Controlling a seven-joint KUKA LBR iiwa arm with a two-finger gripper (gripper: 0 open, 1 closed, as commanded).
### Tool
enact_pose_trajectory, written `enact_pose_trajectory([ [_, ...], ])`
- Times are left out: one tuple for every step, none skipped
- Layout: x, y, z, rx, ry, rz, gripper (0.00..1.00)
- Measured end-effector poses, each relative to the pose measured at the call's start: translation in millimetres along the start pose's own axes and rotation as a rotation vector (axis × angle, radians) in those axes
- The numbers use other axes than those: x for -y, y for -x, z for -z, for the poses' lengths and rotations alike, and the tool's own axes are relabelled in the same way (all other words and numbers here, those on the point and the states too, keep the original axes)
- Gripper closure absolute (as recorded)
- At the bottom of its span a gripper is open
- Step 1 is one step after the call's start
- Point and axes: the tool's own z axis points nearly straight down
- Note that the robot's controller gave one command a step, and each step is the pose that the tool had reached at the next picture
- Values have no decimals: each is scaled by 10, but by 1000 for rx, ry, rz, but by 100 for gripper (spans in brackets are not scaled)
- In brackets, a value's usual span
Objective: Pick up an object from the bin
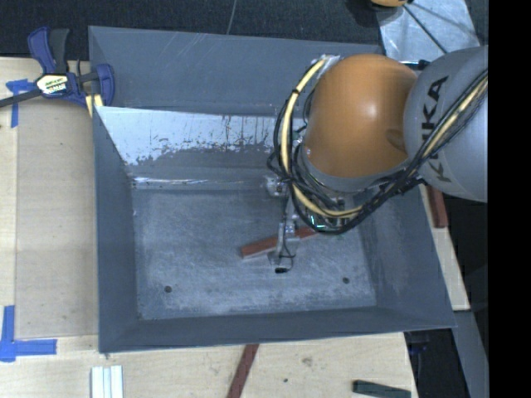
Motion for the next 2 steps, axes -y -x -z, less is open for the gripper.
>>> enact_pose_trajectory([
  [4, 16, 41, 8, 1, -2, 0],
  [574, 195, -1400, 15, 2, 134, 100],
])
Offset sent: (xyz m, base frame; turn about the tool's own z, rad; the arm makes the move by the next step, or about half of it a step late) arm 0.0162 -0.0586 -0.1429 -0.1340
